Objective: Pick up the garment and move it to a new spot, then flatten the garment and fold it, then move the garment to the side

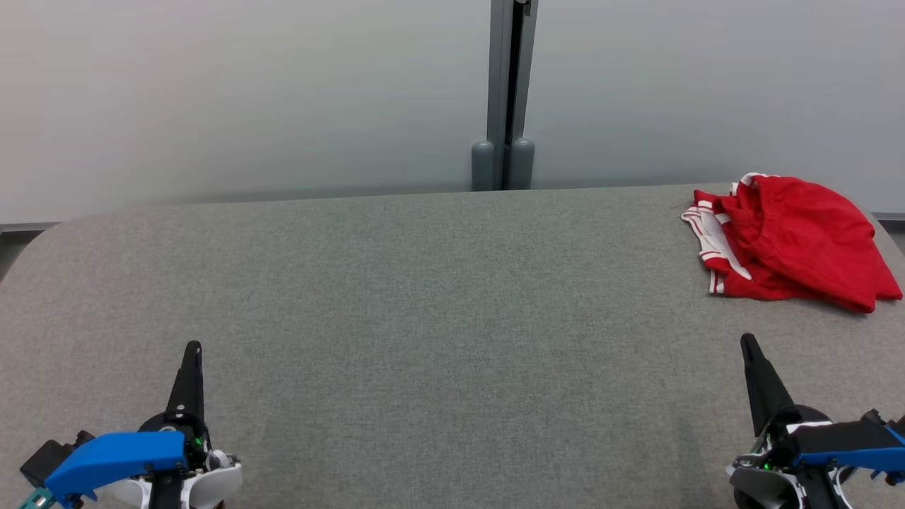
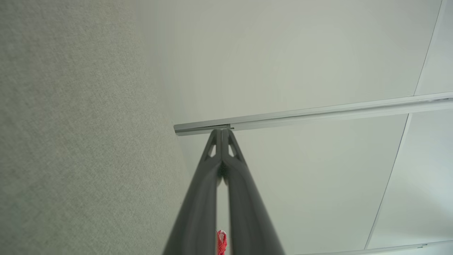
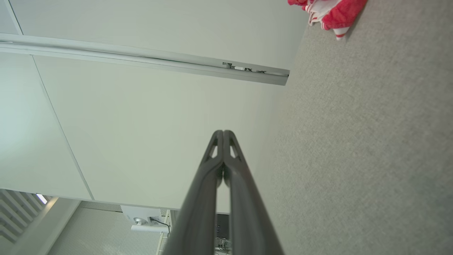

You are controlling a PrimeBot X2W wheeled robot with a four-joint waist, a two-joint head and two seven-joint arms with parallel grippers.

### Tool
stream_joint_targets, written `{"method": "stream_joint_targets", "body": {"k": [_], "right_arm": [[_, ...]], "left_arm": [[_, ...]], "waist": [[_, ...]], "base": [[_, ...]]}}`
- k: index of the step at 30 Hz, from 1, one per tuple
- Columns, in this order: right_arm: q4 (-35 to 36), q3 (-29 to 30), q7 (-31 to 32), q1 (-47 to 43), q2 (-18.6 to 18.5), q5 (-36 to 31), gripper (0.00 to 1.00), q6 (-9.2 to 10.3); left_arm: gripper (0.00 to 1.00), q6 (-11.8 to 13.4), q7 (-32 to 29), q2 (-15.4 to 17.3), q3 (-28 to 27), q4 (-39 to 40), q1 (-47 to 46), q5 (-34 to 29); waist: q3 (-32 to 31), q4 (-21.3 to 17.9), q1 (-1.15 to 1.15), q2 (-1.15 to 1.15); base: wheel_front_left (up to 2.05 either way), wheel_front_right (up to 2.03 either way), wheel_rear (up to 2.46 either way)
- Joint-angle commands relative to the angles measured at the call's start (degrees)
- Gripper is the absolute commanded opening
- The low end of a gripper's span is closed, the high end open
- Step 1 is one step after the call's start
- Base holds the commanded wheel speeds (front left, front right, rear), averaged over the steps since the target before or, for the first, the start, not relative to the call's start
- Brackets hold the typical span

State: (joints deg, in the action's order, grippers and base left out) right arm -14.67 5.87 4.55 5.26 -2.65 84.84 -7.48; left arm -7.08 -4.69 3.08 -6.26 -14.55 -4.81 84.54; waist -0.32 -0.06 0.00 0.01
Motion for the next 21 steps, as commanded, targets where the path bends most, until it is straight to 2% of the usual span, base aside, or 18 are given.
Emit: {"method": "stream_joint_targets", "body": {"k": [1, 21], "right_arm": [[0.4, 0.2, 0.5, 0.7, -0.4, 1.0, 0.00, -0.02], [0.8, 0.8, 2.2, 1.4, -0.4, 7.6, 0.00, -0.02]], "left_arm": [[0.00, -0.4, -0.3, -0.1, 0.0, 0.4, -0.9, 1.0], [0.00, -0.7, -2.1, -0.3, -0.4, 0.6, -1.8, 7.9]], "waist": [[0.0, 0.0, 0.00, -0.01], [0.5, 0.1, 0.00, -0.01]], "base": [[0.00, 0.00, 0.00], [0.00, 0.00, 0.00]]}}
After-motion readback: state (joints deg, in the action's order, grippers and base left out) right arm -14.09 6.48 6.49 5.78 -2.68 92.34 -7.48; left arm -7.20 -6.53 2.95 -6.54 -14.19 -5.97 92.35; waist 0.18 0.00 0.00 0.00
